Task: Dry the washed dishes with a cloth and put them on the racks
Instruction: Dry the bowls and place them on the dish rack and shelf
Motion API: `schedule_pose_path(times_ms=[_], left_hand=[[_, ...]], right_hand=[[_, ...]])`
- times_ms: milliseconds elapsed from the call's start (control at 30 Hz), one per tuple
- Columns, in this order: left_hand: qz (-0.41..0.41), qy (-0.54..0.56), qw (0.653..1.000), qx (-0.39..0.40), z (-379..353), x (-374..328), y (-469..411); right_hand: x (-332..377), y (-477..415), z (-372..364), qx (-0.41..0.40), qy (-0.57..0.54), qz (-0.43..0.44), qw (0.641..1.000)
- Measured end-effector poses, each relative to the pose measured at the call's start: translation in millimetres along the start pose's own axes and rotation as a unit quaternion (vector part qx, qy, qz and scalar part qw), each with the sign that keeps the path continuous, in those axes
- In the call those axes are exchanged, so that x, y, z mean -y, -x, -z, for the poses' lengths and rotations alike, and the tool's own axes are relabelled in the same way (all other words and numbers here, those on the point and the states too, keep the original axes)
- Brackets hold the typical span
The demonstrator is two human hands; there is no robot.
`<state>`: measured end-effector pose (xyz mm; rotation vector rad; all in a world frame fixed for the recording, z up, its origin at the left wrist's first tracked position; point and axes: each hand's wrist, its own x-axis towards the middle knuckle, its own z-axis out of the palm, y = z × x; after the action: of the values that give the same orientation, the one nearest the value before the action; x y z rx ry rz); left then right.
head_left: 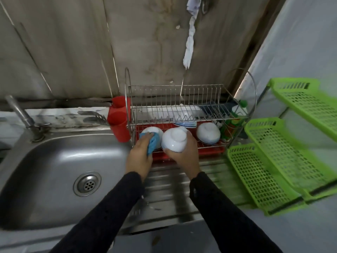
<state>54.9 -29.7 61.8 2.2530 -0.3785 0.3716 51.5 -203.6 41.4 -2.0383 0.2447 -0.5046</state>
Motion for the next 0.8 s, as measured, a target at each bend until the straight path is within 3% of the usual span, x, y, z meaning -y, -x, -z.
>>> schedule_pose_path(times_ms=[267,500,800], left_hand=[[-0.001,-0.009,1.0,-0.014,-4,16,-5],[0.003,-0.03,0.999,-0.013,-5,13,-7],[0.009,-0.05,0.999,-0.004,-14,8,-11]], right_hand=[[-1,-23,-29,-0.013,-0.01,0.041,0.999],[4,-35,-48,-0.04,0.184,-0.011,0.982],[-2,-44,-50,-0.055,0.201,-0.024,0.978]])
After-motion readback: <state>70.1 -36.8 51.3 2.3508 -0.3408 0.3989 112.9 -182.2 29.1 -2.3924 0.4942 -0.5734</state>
